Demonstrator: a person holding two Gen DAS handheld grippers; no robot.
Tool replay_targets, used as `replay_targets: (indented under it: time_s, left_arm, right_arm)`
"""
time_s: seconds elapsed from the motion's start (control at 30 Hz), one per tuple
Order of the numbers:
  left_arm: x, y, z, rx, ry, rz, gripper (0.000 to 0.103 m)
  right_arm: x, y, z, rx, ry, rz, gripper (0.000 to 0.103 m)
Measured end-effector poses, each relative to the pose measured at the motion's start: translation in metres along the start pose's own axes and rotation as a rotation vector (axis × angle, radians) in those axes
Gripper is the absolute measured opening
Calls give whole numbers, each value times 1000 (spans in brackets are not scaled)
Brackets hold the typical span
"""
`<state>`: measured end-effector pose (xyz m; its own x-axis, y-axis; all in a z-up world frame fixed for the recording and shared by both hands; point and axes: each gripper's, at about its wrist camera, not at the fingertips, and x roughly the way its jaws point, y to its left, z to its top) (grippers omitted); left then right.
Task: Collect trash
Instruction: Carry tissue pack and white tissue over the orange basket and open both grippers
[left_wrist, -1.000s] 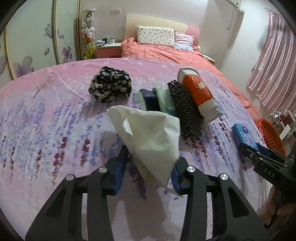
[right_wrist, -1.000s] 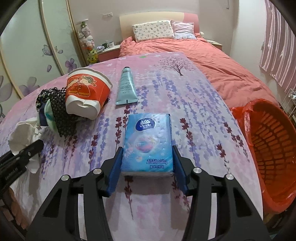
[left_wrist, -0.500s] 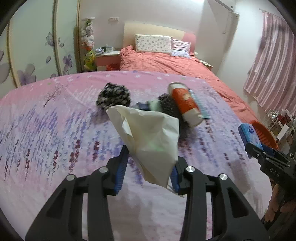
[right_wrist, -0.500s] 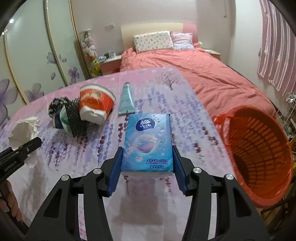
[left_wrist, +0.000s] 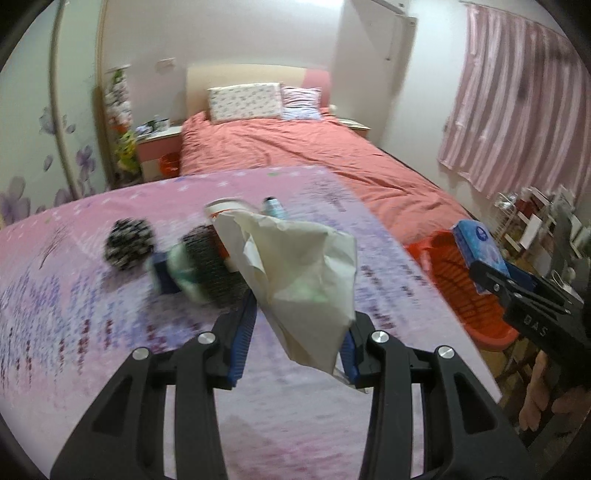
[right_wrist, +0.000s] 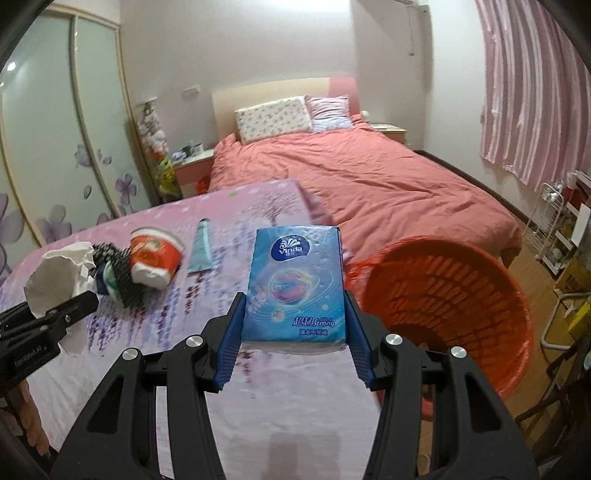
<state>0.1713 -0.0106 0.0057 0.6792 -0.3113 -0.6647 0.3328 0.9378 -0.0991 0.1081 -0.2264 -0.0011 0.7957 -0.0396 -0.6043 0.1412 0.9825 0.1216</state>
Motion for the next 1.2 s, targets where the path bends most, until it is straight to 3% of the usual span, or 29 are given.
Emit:
replay_targets:
  time_s: [0.4, 0.77, 0.97, 1.1, 1.2]
  left_arm:
    - [23, -106, 20, 132, 7, -177, 40]
    - [68, -211, 27, 267, 51, -328, 40]
    - [106, -245, 31, 282, 99, -361, 41]
    - [129, -251, 30, 279, 129, -337, 52]
    - [140, -247, 27, 270, 139, -306, 60]
  right_arm:
    - [-5, -77, 3, 113, -32, -65, 52]
    - [4, -149, 7, 222, -36, -109, 51]
    - [21, -180, 6, 288, -25, -102, 52]
    - [29, -194, 3, 330, -13, -77, 55]
    - [32, -198, 1, 335, -6, -78, 63]
